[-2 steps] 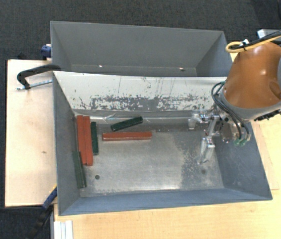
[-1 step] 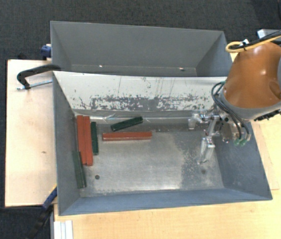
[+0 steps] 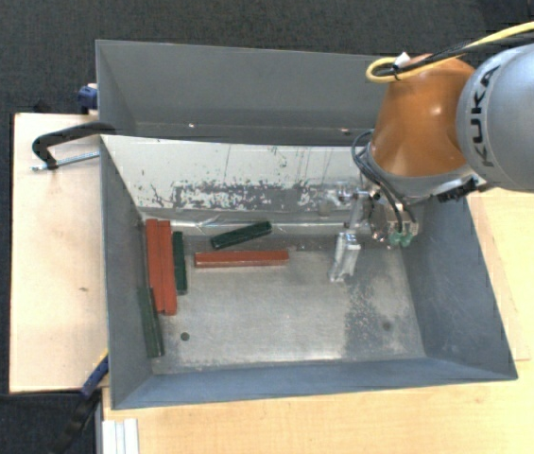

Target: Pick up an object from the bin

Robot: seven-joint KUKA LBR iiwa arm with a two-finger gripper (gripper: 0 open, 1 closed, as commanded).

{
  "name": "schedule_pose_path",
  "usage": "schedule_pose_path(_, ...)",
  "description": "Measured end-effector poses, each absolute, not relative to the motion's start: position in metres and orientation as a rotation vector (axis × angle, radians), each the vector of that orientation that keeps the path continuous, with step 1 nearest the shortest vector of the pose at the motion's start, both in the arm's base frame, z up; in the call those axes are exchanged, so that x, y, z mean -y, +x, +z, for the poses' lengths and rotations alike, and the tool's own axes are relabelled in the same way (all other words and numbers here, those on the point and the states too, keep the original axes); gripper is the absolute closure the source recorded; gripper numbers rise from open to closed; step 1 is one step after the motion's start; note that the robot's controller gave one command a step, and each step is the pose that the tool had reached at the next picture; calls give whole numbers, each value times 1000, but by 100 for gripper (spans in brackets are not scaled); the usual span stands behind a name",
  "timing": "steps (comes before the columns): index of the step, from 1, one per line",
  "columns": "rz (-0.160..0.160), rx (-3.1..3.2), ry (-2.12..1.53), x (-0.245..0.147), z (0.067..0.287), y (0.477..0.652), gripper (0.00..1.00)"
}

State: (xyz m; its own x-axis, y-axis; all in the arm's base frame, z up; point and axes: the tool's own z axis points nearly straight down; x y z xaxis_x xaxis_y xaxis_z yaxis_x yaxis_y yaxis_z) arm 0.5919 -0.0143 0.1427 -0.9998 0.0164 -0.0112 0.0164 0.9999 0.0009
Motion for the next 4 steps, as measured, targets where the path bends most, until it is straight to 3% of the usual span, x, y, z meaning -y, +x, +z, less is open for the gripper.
schedule_pose_path(1, 3, -3137, 11, -9, 117, 596, 0)
schedule_pose_path(2, 3, -3137, 149, -55, 71, 598, 100)
schedule_pose_path(3, 2, -3137, 148, -55, 71, 598, 100)
schedule_pose_path(4, 2, -3134, 37, -51, 213, 593, 100)
